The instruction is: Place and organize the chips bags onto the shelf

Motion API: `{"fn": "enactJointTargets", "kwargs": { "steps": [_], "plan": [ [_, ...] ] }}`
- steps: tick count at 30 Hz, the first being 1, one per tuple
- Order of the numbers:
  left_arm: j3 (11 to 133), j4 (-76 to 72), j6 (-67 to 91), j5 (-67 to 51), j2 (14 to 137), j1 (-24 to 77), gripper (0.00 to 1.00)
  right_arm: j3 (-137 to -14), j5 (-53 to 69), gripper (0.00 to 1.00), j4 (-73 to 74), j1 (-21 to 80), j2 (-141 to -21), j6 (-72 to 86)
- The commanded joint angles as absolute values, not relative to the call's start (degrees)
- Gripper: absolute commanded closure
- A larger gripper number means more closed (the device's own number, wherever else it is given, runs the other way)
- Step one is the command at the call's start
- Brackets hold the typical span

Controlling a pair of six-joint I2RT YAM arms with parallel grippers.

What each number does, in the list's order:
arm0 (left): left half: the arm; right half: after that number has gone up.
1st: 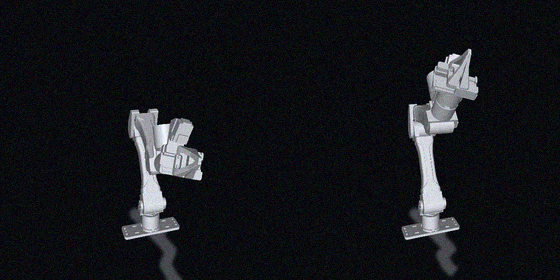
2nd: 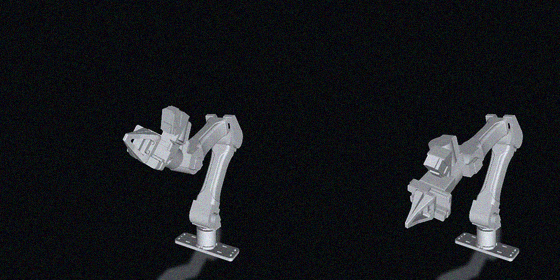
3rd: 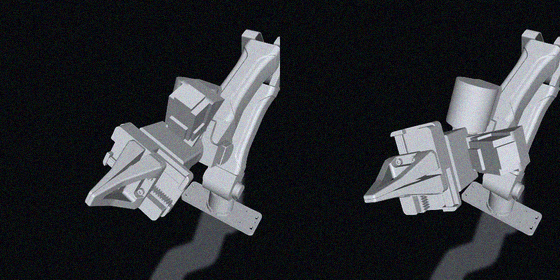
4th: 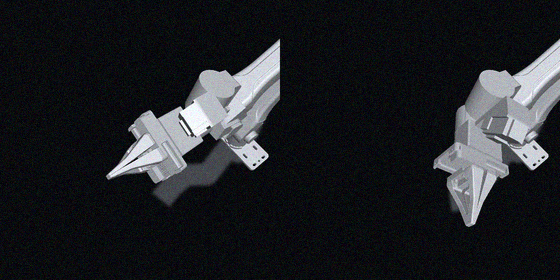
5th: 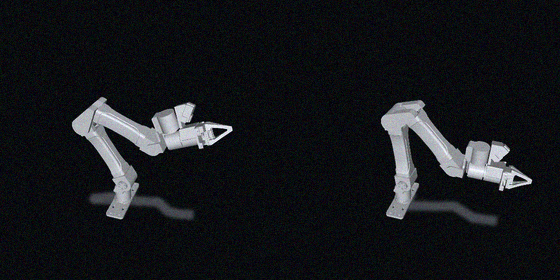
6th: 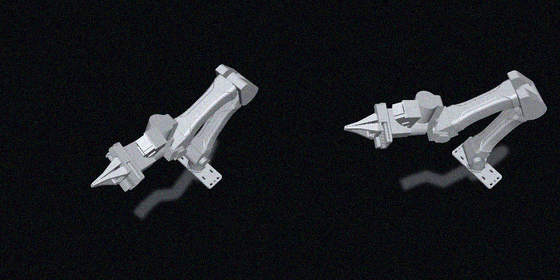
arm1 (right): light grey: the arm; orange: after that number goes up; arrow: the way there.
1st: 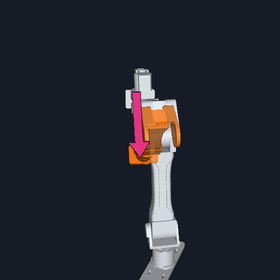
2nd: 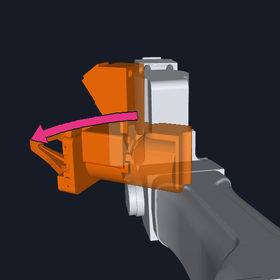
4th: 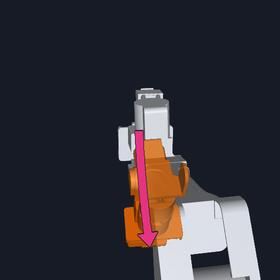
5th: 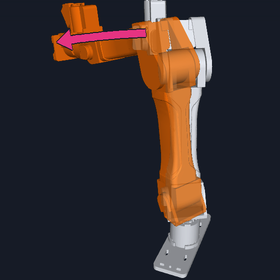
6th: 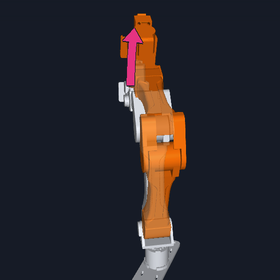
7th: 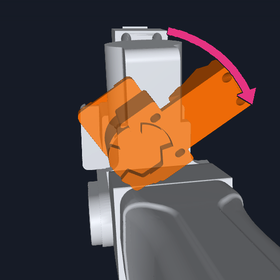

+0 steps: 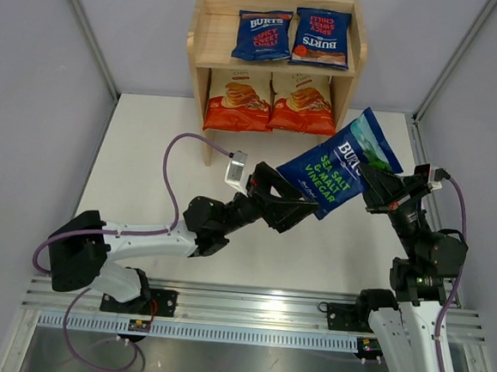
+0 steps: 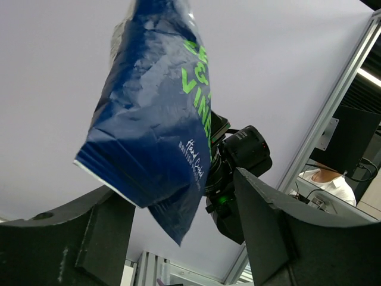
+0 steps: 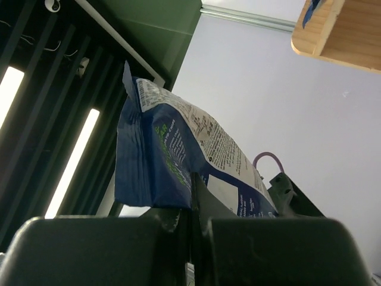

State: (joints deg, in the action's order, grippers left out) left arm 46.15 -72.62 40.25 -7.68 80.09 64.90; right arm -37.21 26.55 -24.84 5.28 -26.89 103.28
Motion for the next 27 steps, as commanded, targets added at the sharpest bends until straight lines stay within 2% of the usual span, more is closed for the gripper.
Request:
{"fn": "enactJointTargets", "kwargs": {
  "steps": [1,4,5,7,9,12,14,15,16,17,18,23,27],
  "plan": [
    [47.5,-87.5,38.1,-5.5,78.4,65.3,0.34,-37.1,25.2,0.99,-25.4,5.8,-26.3,102.6],
    [46.9,-85.3,37.5,-4.0,77.3,65.3,0.47,-37.1,25.6,0.99,-25.9,5.8,-26.5,102.4],
    [47.5,-82.9,37.4,-3.4,77.2,65.3,0.59,-37.3,25.8,0.99,-25.8,5.8,-26.5,102.4],
    [47.8,-81.4,37.4,-3.0,76.9,65.5,0.71,-37.7,26.0,0.98,-25.9,5.8,-26.5,101.9],
    [47.6,-80.2,37.3,-1.9,76.7,65.4,0.8,-38.0,26.5,0.98,-25.9,5.8,-26.5,101.6],
    [47.8,-77.6,37.0,-1.0,75.8,65.5,0.86,-38.1,26.7,0.91,-25.6,5.8,-26.6,100.7],
    [47.5,-75.5,36.9,-0.3,74.5,65.5,0.88,-38.1,27.2,0.75,-25.6,5.8,-27.2,100.0],
    [46.9,-74.6,37.0,-0.2,73.9,65.5,0.89,-38.9,27.5,0.54,-24.0,5.8,-27.5,97.7],
    [46.5,-71.9,37.1,2.1,72.2,65.5,0.89,-39.5,27.5,0.39,-22.3,5.8,-27.7,95.8],
    [46.1,-70.1,37.0,4.6,70.9,65.5,0.9,-40.1,27.2,0.18,-20.0,5.8,-27.9,93.5],
    [45.9,-68.1,36.3,5.8,69.8,65.5,0.92,-41.8,27.2,0.01,-13.8,5.8,-28.1,89.3],
    [47.2,-49.7,33.0,16.2,59.0,65.2,0.96,-44.4,23.7,0.01,-3.0,5.8,-28.5,81.1],
    [56.1,-27.1,36.1,25.0,54.8,60.0,0.96,-47.9,20.8,0.01,5.8,5.8,-28.0,75.1]
  ]
}}
